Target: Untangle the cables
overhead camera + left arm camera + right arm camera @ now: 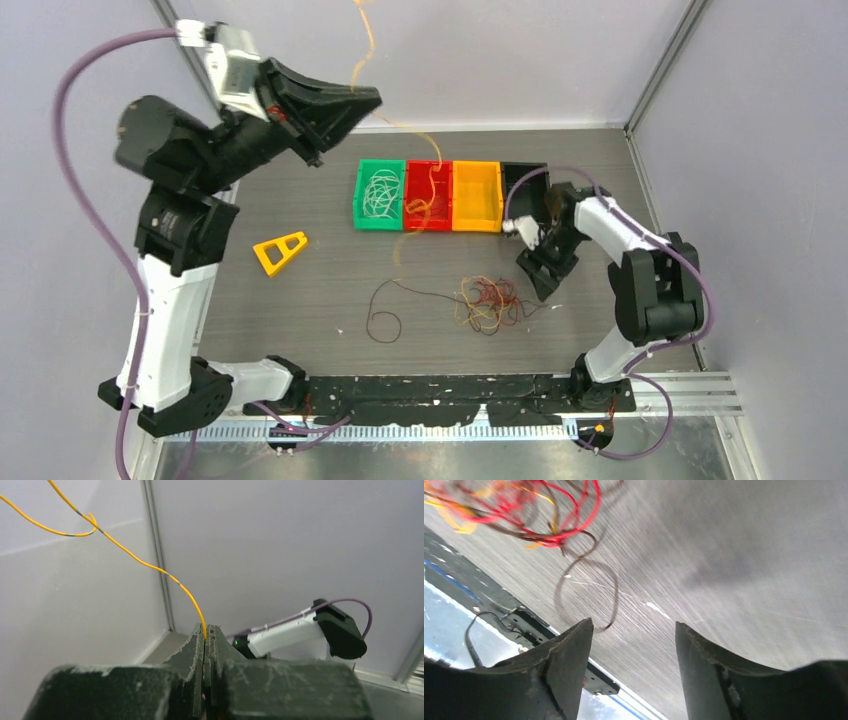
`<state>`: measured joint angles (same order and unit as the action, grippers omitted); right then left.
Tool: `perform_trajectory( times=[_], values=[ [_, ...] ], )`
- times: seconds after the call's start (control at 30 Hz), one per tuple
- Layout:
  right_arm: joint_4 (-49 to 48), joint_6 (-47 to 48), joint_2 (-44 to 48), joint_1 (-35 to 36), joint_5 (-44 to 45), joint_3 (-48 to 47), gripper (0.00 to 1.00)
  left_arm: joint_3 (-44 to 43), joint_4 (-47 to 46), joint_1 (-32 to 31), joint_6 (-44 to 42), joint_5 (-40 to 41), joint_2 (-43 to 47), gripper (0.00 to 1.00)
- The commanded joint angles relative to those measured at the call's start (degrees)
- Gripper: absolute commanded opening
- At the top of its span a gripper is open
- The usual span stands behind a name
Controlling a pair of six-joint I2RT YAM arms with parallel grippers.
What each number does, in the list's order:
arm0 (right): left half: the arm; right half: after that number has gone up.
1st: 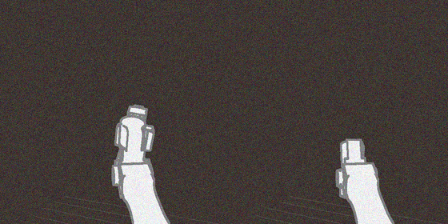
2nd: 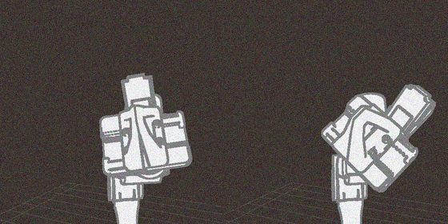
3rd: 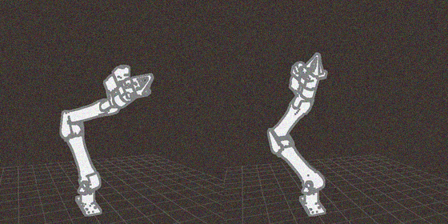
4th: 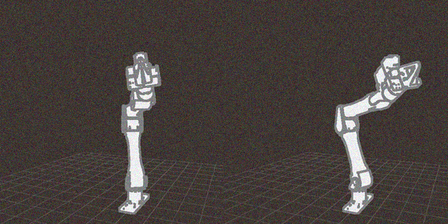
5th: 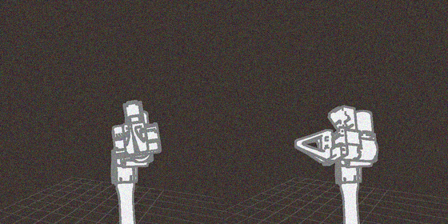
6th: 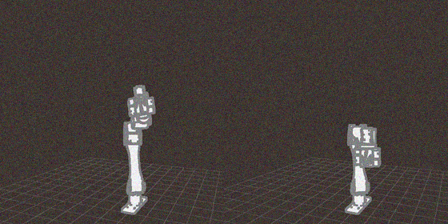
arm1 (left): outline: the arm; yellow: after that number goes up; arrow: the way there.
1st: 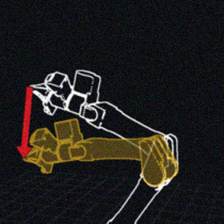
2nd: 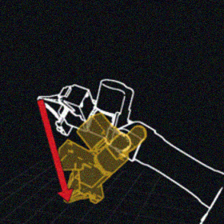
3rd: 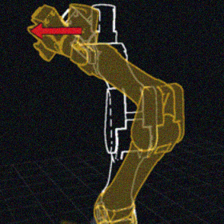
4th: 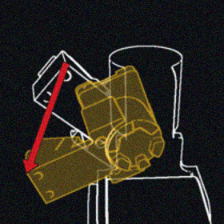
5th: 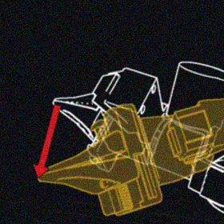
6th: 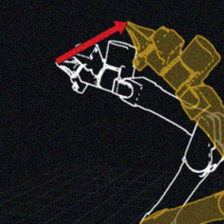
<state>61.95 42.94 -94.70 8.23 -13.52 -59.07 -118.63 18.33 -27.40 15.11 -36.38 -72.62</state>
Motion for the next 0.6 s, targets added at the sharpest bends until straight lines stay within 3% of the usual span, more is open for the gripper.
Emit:
perform_trajectory(
  times=[0.0, 0.2, 0.3, 0.43, 0.57],
  values=[
    [9.1, 2.1, 8.9, -0.1, -13.0, -15.1, 0.73, 9.4, -3.5, -2.6, 0.5, -3.1, -0.1, 0.0],
    [15.3, -0.2, 12.5, -0.1, -21.5, -31.5, 0.8, 16.2, -10.2, -5.4, 0.3, -3.0, -5.1, 0.0],
    [14.0, -3.5, 14.6, -0.1, -28.2, -37.5, 0.9, 17.1, -12.9, -6.3, 1.2, -2.8, -7.7, 0.0],
    [7.4, -14.7, 16.6, 0.0, -38.6, -40.5, 0.92, 16.7, -15.6, -6.5, 4.6, -2.2, -10.3, 0.0],
    [-9.0, -30.8, 20.0, 1.1, -44.1, -35.6, 0.95, 15.8, -17.1, -6.5, 7.6, -1.7, -12.2, 0.0]
  ],
)
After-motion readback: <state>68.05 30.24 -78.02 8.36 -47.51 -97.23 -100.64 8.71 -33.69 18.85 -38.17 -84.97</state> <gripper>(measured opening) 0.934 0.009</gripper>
